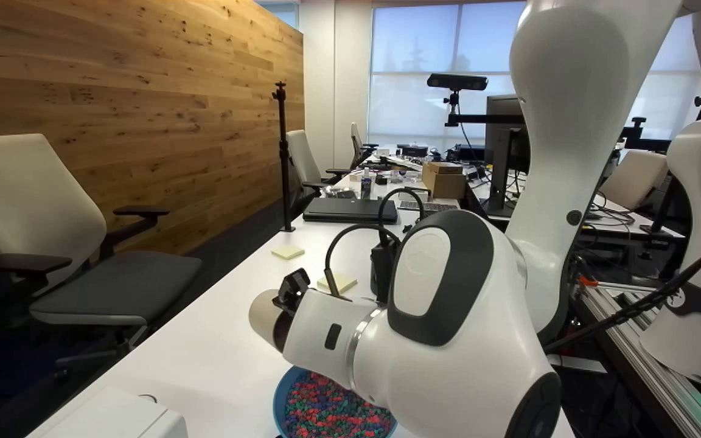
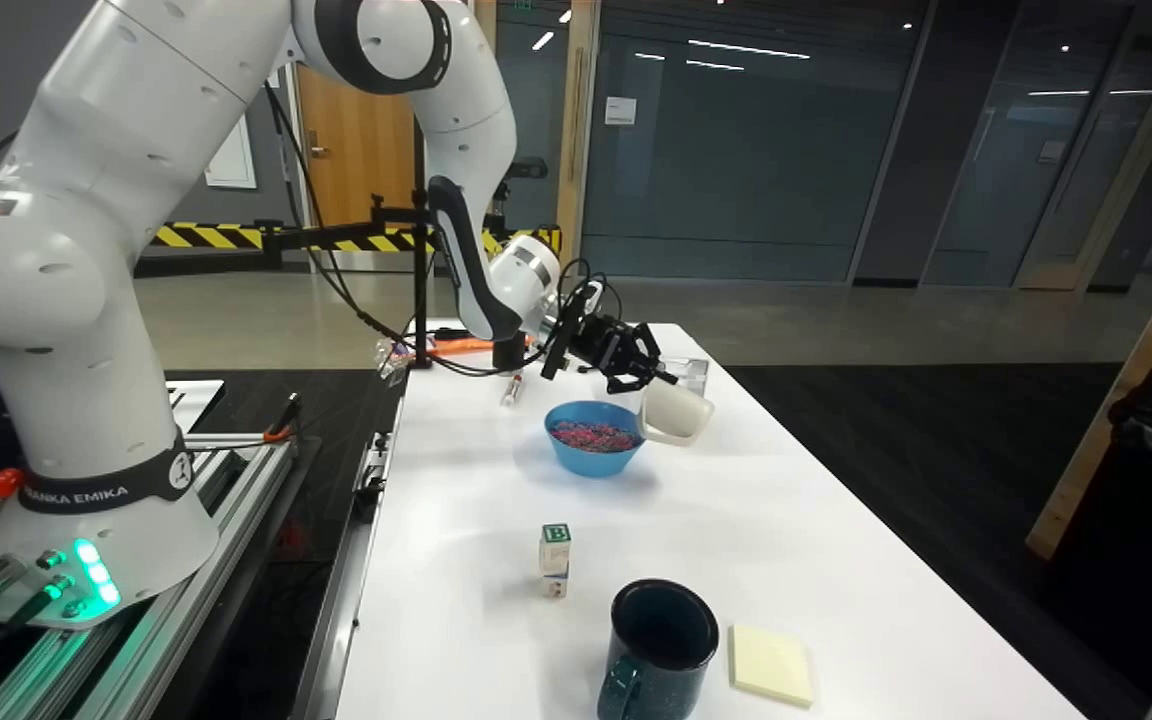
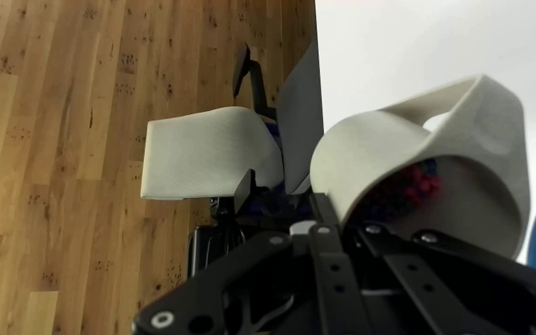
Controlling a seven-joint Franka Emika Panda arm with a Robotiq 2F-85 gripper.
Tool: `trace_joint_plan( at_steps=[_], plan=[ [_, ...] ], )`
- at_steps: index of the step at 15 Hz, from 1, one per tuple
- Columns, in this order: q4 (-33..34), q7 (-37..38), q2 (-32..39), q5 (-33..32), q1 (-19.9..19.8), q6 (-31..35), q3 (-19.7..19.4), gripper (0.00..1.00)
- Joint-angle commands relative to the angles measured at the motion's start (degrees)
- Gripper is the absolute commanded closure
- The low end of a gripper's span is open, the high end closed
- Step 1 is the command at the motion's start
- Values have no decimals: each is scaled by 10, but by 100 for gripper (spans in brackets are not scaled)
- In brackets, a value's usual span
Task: Pour the contents of the white cu into the blue bowl
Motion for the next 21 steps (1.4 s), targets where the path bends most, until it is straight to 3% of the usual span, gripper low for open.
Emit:
trace_joint_plan(
  at_steps=[1, 12, 13, 21],
  plan=[
    [-16, 32, -2, -32, 2, -36, 8, 99],
    [-43, 62, -3, -63, -4, -67, 26, 99],
    [-24, 46, 9, -47, -8, -64, 28, 94],
    [-32, 67, 14, -68, 5, -95, 24, 99]
  ],
)
